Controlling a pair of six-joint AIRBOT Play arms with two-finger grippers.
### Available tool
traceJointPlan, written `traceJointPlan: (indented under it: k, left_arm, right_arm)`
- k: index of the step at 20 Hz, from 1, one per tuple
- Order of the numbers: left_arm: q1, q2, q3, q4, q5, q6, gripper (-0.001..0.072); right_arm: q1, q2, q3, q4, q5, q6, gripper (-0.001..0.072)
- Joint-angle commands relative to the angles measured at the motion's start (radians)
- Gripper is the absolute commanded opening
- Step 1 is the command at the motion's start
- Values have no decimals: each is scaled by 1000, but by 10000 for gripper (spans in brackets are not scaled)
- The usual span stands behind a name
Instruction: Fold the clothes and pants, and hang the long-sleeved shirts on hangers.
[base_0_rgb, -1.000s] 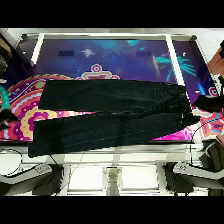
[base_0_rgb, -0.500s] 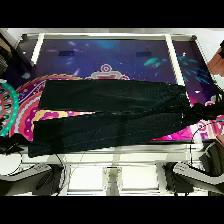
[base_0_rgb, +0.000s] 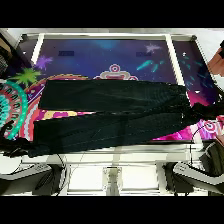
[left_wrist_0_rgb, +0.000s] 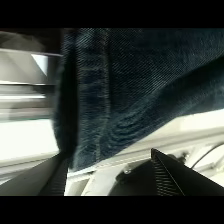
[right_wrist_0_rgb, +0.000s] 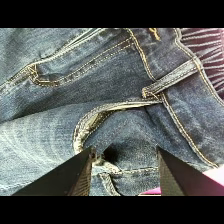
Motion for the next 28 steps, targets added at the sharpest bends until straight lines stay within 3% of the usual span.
traceJointPlan:
  k: [1,3,5,7,8,11,14,16,20,23,25,28]
  left_arm:
    - [-15,-5,-29,5,-2,14,436]
    - [-16,-4,-29,5,-3,13,368]
    - [-15,-4,-29,5,-12,13,353]
    - [-15,-4,-29,5,-35,14,102]
    - [-16,-4,-27,4,-37,15,34]
    - [-22,-4,39,-26,-35,72,33]
    - [-22,-4,163,-45,3,73,33]
    - [-22,-4,218,-61,37,73,34]
    - [-23,-4,244,-77,71,73,34]
    - [-23,-4,244,-77,74,73,34]
    - [-23,-4,243,-79,74,72,34]
    - [-23,-4,243,-79,74,35,34]
  right_arm:
    - [0,0,0,0,0,3,434]
    - [0,0,0,0,0,3,434]
    - [0,0,0,-2,0,2,434]
    - [0,0,0,-11,1,2,435]
    - [0,0,0,-29,7,-1,436]
    - [-1,0,0,-168,42,-34,500]
    - [-2,0,1,-274,60,-87,515]
    - [-3,0,8,-275,78,-145,564]
    - [-12,0,13,-269,68,-229,571]
    - [-53,-19,11,-149,39,-249,571]
    - [-89,-73,8,-11,93,-292,571]
    - [-94,-124,4,22,101,-315,568]
